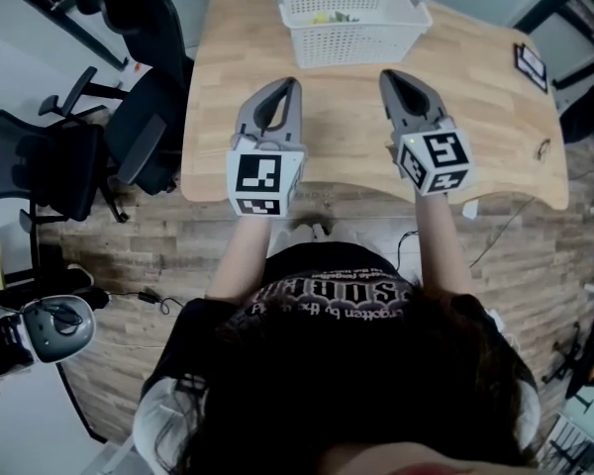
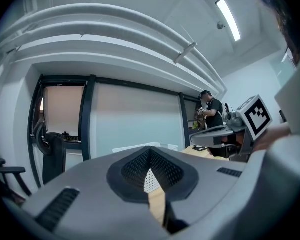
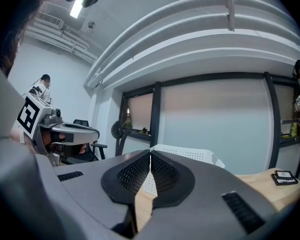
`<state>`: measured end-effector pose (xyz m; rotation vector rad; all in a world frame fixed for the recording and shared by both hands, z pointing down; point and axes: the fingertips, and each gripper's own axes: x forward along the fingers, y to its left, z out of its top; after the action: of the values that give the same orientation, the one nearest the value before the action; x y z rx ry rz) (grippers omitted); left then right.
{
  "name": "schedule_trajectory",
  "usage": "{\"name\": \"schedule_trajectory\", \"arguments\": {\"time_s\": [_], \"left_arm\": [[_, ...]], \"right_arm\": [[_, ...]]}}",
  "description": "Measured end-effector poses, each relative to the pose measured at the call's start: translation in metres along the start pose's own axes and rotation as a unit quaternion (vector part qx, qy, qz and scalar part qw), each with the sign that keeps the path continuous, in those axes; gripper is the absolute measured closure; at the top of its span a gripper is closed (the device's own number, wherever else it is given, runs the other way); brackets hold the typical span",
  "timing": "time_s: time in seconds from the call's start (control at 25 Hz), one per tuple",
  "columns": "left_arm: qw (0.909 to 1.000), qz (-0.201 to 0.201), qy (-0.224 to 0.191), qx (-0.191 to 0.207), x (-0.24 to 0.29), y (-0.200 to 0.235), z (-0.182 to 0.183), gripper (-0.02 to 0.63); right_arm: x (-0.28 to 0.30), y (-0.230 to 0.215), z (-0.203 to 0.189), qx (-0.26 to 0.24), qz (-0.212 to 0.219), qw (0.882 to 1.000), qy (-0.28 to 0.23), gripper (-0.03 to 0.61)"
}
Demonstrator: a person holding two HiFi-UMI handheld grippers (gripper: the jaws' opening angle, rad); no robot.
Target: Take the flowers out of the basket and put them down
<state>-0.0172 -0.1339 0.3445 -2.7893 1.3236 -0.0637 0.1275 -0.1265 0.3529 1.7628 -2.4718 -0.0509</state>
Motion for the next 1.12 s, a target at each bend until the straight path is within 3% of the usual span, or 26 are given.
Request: {"name": "schedule_trajectory", "arguments": {"time_s": [1.12], "left_arm": [[0.9988,0.05,0.005,0.001,0.082,0.039,0.007,0.614]], "right_arm": [[0.086,-0.071,0.017,-0.003,0.034,0.999,-0.012,0.551]]}}
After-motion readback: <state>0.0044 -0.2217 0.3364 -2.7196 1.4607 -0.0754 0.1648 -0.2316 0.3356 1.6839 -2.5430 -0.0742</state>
